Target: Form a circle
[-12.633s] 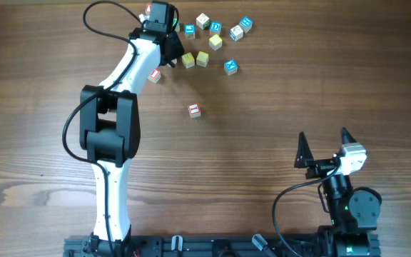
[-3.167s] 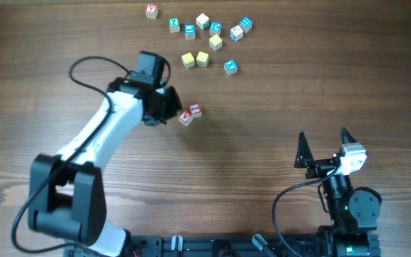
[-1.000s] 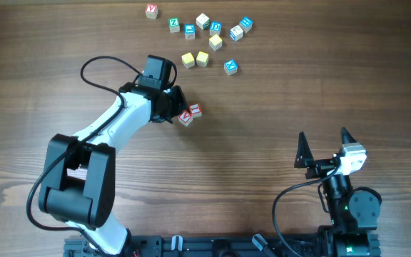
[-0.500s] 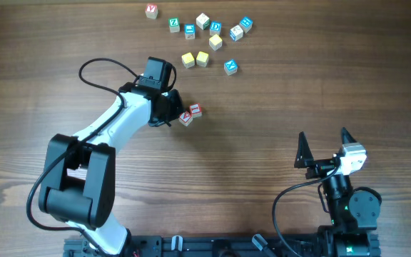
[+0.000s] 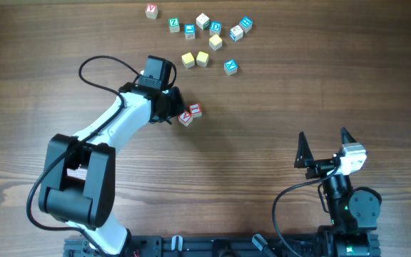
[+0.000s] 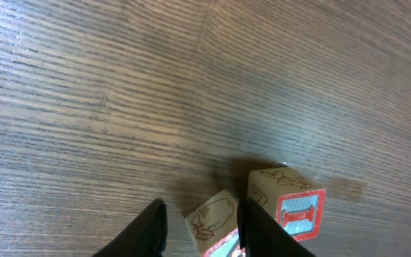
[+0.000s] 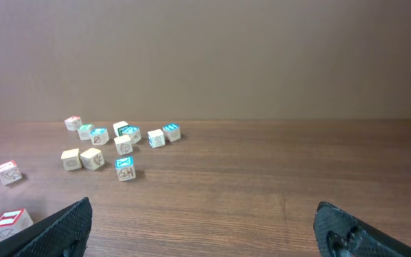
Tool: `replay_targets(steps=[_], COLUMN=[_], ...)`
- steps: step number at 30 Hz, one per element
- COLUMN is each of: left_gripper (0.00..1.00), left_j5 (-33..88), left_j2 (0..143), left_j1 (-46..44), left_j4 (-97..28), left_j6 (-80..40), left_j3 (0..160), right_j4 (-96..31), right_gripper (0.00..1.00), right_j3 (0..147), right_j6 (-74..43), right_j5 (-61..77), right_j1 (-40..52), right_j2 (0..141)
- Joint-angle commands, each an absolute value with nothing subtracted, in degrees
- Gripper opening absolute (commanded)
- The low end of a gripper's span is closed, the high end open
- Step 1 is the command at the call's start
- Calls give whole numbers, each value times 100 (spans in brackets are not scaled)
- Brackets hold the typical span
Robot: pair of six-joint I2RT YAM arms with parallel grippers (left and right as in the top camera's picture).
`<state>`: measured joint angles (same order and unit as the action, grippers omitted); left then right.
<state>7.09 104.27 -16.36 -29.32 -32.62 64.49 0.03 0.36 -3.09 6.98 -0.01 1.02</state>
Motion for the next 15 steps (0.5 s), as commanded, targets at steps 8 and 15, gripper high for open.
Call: replay_targets(steps=[8, 15], left_gripper=[43, 37], left_j5=[631, 548], left_j2=[10481, 10481], left_j1=[-1826, -1822], left_j4=[-3013, -3074], left_j6=[-3393, -3653], left_j3=[6407, 6407], right_j4=[34, 34], right_gripper=[100, 100], right_j3=[30, 30], right_j6=[-257, -257], right_j5=[598, 598], right_j1=[-25, -25], right_j2=[97, 97])
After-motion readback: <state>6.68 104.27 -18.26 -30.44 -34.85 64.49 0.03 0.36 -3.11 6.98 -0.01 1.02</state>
